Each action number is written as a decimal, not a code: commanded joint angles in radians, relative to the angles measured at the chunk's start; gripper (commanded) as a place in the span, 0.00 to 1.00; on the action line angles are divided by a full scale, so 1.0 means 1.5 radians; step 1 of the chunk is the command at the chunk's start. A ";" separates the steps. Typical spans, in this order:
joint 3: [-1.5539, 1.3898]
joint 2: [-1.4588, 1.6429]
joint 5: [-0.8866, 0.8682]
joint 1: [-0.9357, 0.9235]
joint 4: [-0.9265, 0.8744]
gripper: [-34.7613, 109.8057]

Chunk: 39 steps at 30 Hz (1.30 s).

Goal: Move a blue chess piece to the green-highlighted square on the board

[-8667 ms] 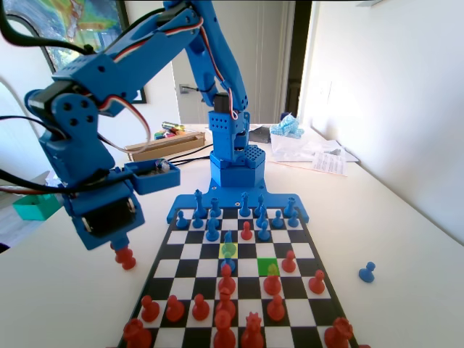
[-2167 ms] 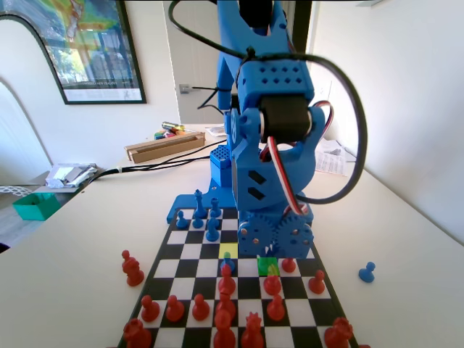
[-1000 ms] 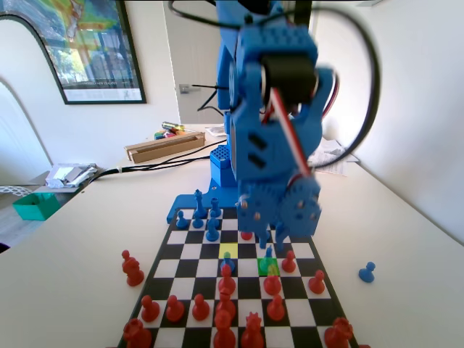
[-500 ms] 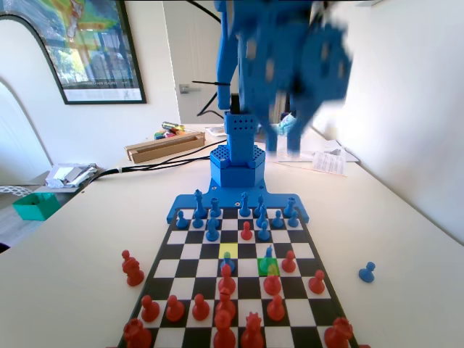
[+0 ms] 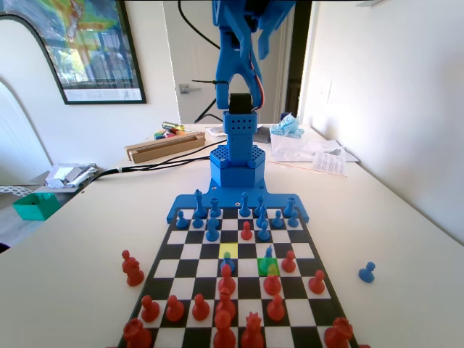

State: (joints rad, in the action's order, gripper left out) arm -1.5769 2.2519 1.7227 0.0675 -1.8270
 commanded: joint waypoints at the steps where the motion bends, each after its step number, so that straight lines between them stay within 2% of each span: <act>1: -0.066 0.119 0.039 0.006 -0.014 0.29; 10: -0.242 0.286 0.060 0.002 0.011 0.28; 18: -0.390 0.405 0.053 -0.010 0.133 0.28; 24: -0.399 0.445 0.041 -0.013 0.150 0.25; 39: -0.403 0.536 0.037 -0.059 0.172 0.25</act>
State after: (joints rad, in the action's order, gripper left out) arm -2.1737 3.0419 1.7656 -0.0031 -1.5769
